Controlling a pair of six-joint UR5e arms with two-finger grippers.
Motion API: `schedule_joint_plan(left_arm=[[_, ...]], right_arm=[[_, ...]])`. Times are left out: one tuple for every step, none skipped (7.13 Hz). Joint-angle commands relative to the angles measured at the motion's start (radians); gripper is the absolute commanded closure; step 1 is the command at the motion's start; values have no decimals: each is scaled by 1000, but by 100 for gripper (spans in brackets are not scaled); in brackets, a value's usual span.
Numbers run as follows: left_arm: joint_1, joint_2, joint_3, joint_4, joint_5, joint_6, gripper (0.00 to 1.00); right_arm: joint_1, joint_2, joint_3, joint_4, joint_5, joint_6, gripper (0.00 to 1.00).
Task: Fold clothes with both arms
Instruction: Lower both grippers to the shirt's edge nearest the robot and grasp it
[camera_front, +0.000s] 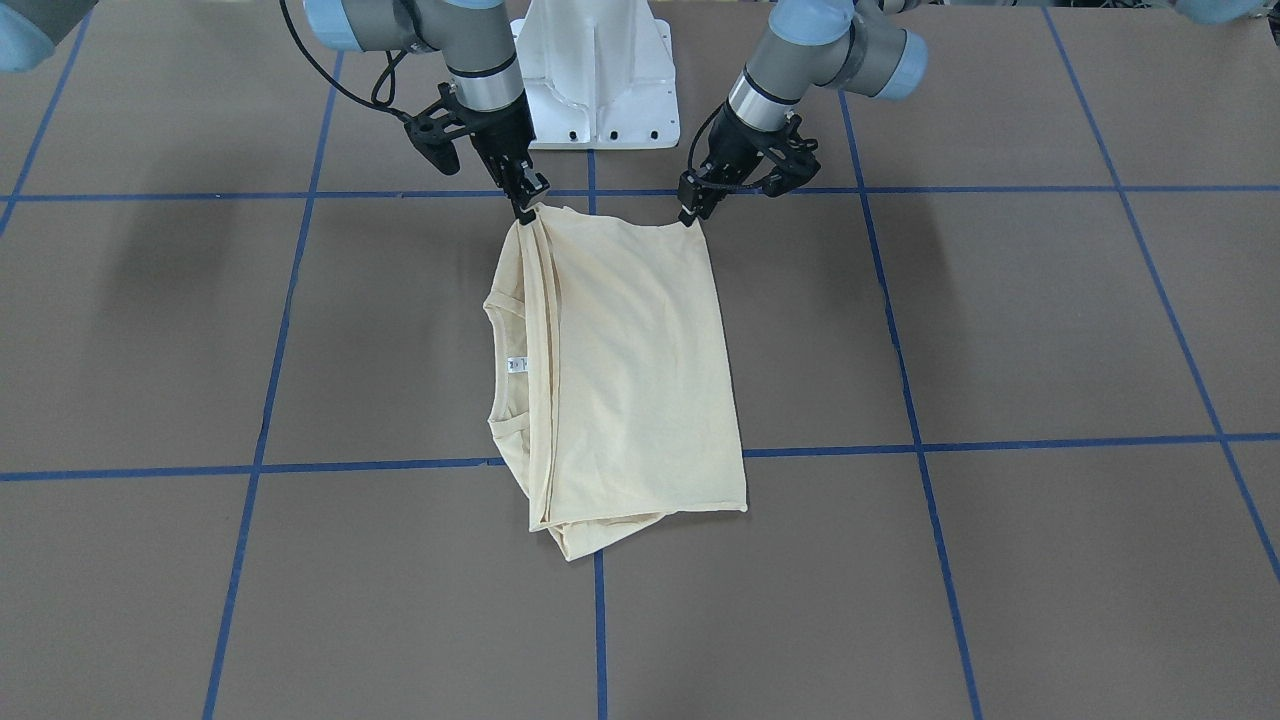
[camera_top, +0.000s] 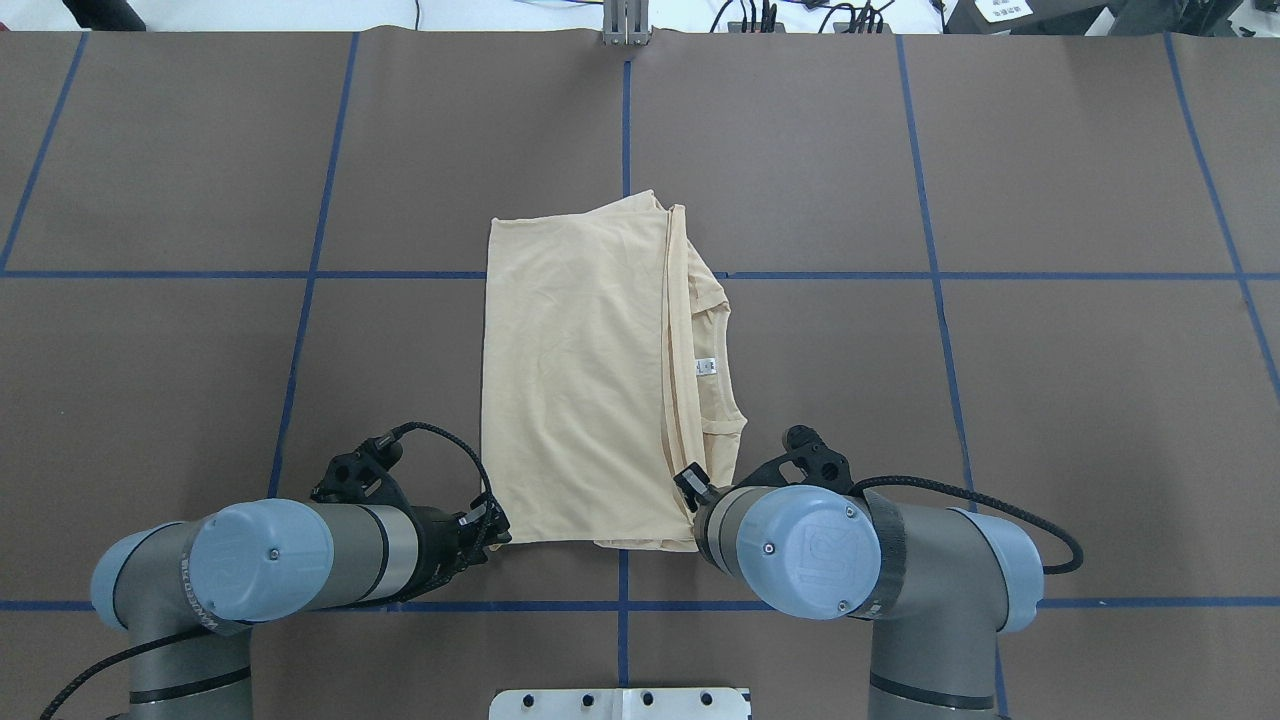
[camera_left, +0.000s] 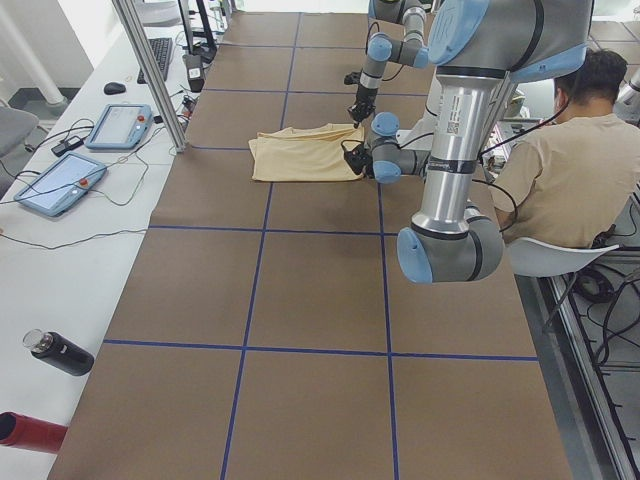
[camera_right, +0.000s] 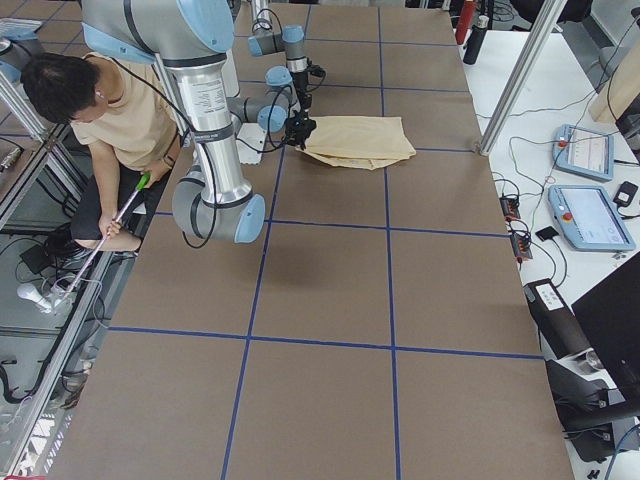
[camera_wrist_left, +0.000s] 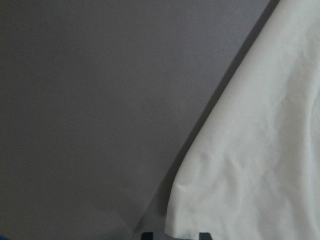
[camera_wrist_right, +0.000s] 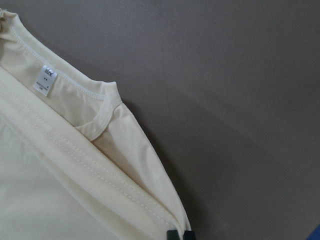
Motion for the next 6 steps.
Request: schedule_joint_plan(left_arm=[[0, -4, 8, 0, -1, -9, 82], [2, -7, 17, 0, -1, -9, 100], [2, -9, 20, -2, -1, -4, 100], [-3, -9, 7, -2, -7, 5, 100], [-7, 3, -51, 0, -9, 5, 100], [-7, 23, -114, 29, -12, 5, 100]], right_arm=[[1, -1, -1, 0, 0, 0, 100], [1, 0, -1, 0, 0, 0, 100], [1, -1, -1, 0, 0, 0, 100], [1, -1, -1, 0, 0, 0, 100], [2, -6, 1, 0, 0, 0, 100], [2, -7, 18, -2, -3, 2, 100]])
